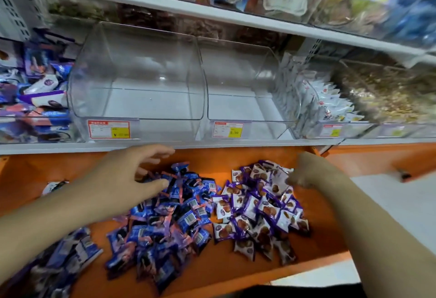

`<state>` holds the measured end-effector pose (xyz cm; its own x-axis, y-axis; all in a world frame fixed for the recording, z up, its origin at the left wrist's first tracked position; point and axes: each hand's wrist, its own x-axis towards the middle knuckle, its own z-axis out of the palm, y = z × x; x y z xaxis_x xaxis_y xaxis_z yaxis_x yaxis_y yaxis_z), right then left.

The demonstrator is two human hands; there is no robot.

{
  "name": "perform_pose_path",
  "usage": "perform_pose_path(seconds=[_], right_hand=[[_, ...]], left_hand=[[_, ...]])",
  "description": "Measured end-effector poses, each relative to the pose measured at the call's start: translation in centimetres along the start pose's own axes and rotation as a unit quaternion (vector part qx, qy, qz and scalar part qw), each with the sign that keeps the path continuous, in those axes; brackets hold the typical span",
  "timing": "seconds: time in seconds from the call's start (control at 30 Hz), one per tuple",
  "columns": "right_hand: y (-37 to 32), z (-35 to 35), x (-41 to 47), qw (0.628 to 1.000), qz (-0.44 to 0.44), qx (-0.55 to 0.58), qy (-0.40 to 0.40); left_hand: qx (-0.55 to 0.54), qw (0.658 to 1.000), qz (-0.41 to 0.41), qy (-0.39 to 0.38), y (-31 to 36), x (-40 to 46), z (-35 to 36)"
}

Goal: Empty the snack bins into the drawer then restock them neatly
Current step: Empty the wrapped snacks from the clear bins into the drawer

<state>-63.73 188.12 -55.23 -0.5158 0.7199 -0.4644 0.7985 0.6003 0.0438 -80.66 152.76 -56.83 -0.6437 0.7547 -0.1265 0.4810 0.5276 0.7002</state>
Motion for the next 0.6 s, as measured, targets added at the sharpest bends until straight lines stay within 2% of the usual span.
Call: perform_pose_path(seconds=[0.07,0.17,0.3,0.5,0.6], right_hand=[[-0.5,-0.4,-0.1,0.999,-0.021,0.022,0.016],[-4.0,-1.1,-2.5,0.986,-0.151,0.073,0.015],[-9.4,-1.6,-5.9,0.927,-0.339,0.144,-0.072],[-15.8,-1.5,-9.3,0.879,-0.442,0.176,-0.041],[-18.9,-1.5,-11.0,0.858,-0.47,0.205,-0.006]], left_hand=[[0.016,1.0,0.014,0.008,0.5,-0.2,-0.8],[0.008,0.999,0.026,0.02,0.8,-0.4,-1.7],[0.007,0.999,0.028,0.028,0.4,-0.9,-3.3],[0.013,0.997,0.021,0.077,-1.9,-2.8,-8.2],[0.037,0.991,0.018,0.127,-4.1,-4.0,-12.5]])
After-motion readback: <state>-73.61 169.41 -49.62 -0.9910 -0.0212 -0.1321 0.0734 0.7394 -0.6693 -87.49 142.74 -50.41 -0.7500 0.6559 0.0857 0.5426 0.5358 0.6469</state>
